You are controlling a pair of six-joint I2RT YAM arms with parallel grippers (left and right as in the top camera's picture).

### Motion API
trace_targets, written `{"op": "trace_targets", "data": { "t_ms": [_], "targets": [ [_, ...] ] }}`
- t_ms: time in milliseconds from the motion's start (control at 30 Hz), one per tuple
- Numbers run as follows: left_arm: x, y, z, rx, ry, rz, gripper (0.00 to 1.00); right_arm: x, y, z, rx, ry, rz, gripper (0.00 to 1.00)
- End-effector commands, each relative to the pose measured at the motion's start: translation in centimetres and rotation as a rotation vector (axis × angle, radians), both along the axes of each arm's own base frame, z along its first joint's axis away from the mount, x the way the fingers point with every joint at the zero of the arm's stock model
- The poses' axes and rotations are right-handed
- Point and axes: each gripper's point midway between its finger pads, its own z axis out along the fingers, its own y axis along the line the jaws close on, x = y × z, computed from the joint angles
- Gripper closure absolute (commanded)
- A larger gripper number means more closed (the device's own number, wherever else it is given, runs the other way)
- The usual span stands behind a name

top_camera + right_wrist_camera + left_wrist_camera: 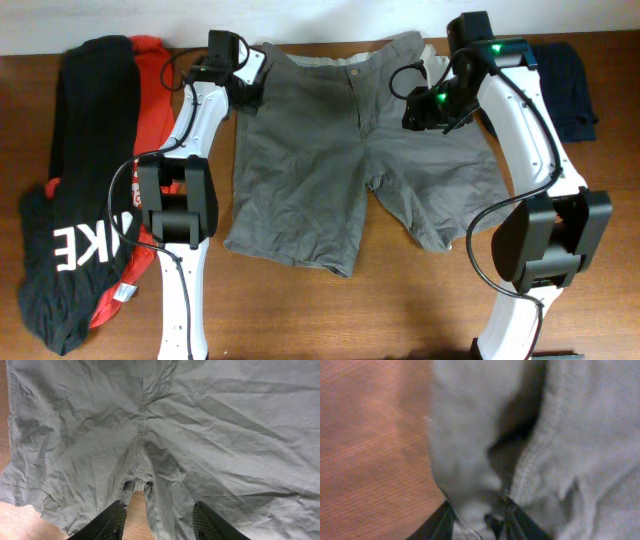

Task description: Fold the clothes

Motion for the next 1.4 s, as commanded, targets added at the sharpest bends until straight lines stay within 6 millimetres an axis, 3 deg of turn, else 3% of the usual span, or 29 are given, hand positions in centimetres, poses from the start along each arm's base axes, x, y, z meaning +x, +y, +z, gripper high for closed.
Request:
{"op": "trace_targets", "data": {
  "t_ms": [0, 33, 100, 167, 333, 433, 567, 667, 700, 733, 767, 800, 933, 1033, 1067, 1200, 1267, 1367],
  "targets": [
    [-2.1, -1.1, -1.1, -0.053, 0.101, -0.028, 0.78, -0.4, 0.7, 3.1, 0.013, -0.061, 0.008, 0.51],
    [-2.7, -1.0, -1.2, -0.050, 0.128, -0.027, 0.82, -0.5, 0.7, 3.0, 0.013, -0.059, 0.008, 0.51],
    [-4.0, -0.7, -1.3, -0.057, 0.193, 0.010, 0.99, -0.5, 0.7, 3.0, 0.013, -0.059, 0.008, 0.52],
    [-4.6, -0.3, -0.9, -0.067, 0.226, 0.048, 0.99, -0.4, 0.7, 3.1, 0.013, -0.061, 0.008, 0.51],
    [-6.4, 2.8, 3.3, -0.088, 0.311, 0.188, 0.99, -0.5, 0.7, 3.0, 0.012, -0.058, 0.008, 0.51],
    [-9.6, 5.5, 6.1, -0.075, 0.425, 0.249, 0.99, -0.4, 0.6, 2.9, 0.005, -0.057, 0.006, 0.51],
    [-13.4, 8.0, 8.2, -0.059, 0.554, 0.302, 0.99, -0.3, 0.5, 2.2, 0.000, -0.043, 0.005, 0.51],
    [-13.3, 9.0, 8.7, -0.054, 0.539, 0.323, 0.99, -0.2, 0.6, 0.8, -0.001, -0.004, -0.002, 0.51],
    [-13.3, 9.0, 8.8, -0.054, 0.537, 0.323, 0.87, -0.4, 0.7, 0.1, 0.002, 0.024, -0.008, 0.51],
    [-13.3, 9.0, 8.8, -0.053, 0.537, 0.323, 0.58, -0.7, 0.8, -0.3, 0.001, 0.045, -0.007, 0.51],
    [-13.3, 9.1, 8.7, -0.040, 0.534, 0.323, 0.37, -1.0, 1.0, -0.7, -0.002, 0.065, -0.001, 0.51],
    [-13.2, 9.4, 8.8, -0.024, 0.525, 0.328, 0.31, -1.4, 1.3, -1.0, -0.003, 0.078, 0.005, 0.52],
    [-12.5, 9.9, 11.5, -0.022, 0.442, 0.349, 0.29, -3.7, 3.0, -2.2, -0.012, 0.162, 0.046, 0.55],
    [-12.0, 9.9, 16.7, -0.040, 0.303, 0.347, 0.25, -6.6, 5.1, -4.2, -0.033, 0.254, 0.109, 0.57],
    [-11.9, 9.9, 19.6, -0.050, 0.222, 0.345, 0.23, -8.1, 6.2, -5.4, -0.046, 0.297, 0.145, 0.58],
    [-12.3, 9.9, 25.4, -0.069, 0.062, 0.340, 0.20, -10.9, 7.9, -8.0, -0.070, 0.373, 0.180, 0.60],
    [-12.7, 10.0, 26.9, -0.071, 0.026, 0.340, 0.20, -12.2, 8.3, -9.6, -0.083, 0.409, 0.180, 0.60],
    [-12.9, 10.0, 27.2, -0.066, 0.019, 0.330, 0.20, -13.5, 7.6, -12.2, -0.095, 0.442, 0.162, 0.61]
  ]
}}
